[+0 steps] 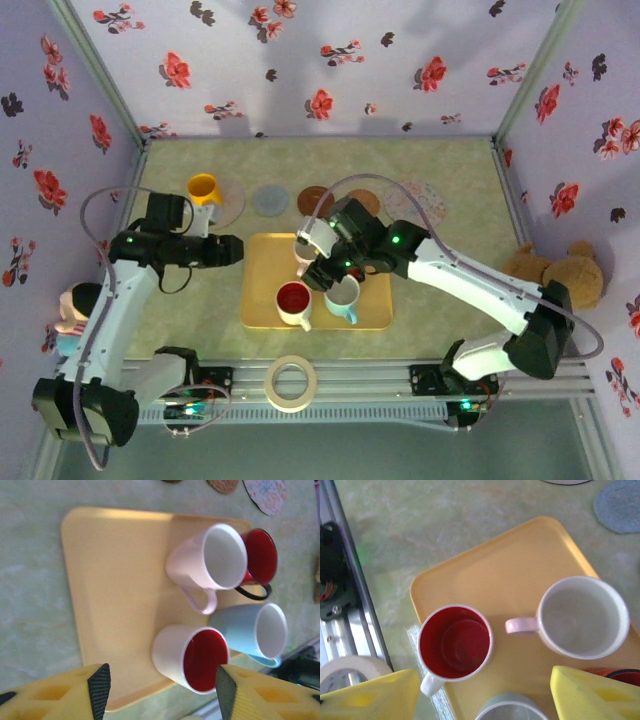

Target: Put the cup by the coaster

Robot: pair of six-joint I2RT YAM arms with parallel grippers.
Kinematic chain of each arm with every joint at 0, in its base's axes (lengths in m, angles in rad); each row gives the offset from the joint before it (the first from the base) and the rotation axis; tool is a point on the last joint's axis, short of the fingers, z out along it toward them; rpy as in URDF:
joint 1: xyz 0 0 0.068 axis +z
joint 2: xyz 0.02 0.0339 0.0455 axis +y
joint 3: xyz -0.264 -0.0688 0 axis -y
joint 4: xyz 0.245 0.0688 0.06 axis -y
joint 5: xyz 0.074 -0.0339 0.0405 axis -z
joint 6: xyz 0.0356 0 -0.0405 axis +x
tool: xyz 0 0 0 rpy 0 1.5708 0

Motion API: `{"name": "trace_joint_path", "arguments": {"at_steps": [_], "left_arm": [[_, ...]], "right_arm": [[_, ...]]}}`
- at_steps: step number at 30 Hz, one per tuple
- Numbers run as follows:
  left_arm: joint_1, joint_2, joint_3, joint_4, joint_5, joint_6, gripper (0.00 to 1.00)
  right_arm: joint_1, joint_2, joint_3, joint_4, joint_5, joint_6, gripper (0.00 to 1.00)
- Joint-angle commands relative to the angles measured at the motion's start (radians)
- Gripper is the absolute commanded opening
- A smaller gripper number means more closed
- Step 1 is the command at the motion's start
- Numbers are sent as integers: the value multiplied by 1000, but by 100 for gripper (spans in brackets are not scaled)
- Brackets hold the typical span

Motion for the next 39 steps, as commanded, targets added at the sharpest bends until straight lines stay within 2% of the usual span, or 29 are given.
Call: {"name": "trace_joint_path", "arguments": {"at_steps": [1,6,11,18,23,28,39], "left_arm": [[-31,-35,-41,-4,53,-54,57],[-82,-76,-129,51,53,-147,50],[-122,-84,-221,121,53,-248,38],[-154,-62,-308,212,61,-301,25],[-176,-37,-353,283,90,-326,17],[-195,8,-384,308,102,-328,12],[-218,83,-419,364,126,-360,9]], "right_arm": [[45,-25,-24,-47,82,29,65],[109,-18,-61,-52,155,57,56],[163,20,-58,-80,214,82,35],[227,60,-64,-109,306,96,18],[258,84,-78,-125,309,95,0],[274,117,-82,-147,298,85,0],[280,178,-83,-154,247,27,0]]}}
